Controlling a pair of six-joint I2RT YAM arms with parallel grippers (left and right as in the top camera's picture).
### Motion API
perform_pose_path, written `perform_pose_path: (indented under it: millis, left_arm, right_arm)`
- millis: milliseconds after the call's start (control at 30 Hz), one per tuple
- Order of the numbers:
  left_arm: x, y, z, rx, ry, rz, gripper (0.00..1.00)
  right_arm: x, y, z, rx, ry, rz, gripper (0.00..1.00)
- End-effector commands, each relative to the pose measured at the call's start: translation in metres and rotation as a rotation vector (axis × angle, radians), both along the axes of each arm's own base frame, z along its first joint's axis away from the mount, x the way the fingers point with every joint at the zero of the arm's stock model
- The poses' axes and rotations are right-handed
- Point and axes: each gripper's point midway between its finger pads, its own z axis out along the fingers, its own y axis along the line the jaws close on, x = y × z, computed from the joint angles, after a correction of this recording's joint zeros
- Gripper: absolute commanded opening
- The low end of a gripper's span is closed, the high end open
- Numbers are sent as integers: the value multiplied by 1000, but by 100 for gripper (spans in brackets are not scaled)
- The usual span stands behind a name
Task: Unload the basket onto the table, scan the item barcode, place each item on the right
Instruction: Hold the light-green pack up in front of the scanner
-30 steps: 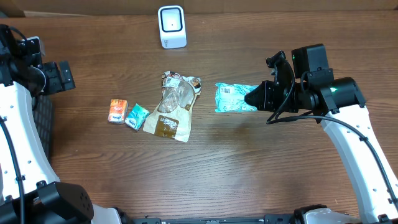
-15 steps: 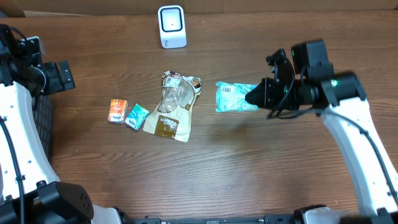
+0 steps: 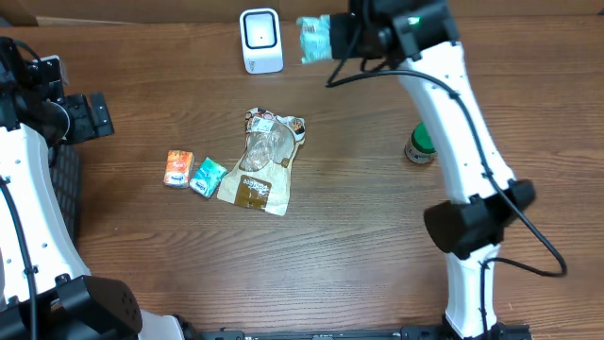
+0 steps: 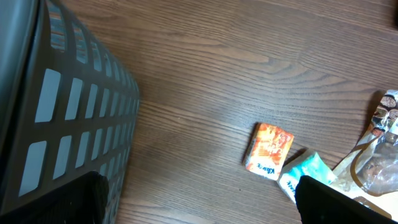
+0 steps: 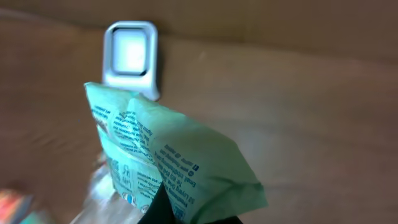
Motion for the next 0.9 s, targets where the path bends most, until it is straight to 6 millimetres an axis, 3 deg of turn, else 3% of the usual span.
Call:
perform_pose_path:
  millis: [0, 233, 467, 567, 700, 867]
  left_arm:
    - [0, 2, -2, 4, 5, -5, 99]
    - [0, 2, -2, 4, 5, -5, 100]
    - [0, 2, -2, 4, 5, -5, 100]
    - [0, 2, -2, 4, 5, -5, 100]
    - [0, 2, -2, 4, 5, -5, 100]
    - [0, 2, -2, 4, 5, -5, 100]
  right_arm:
    - [27, -10, 10, -223, -157, -46, 4]
    - [76, 21, 6, -594, -373, 108, 4]
    - [107, 98, -11, -826, -592, 326, 4]
    - [117, 122, -29, -861, -667, 346, 4]
    - [127, 131, -59, -970, -688, 385, 4]
    - [128, 129, -68, -995, -668, 384, 4]
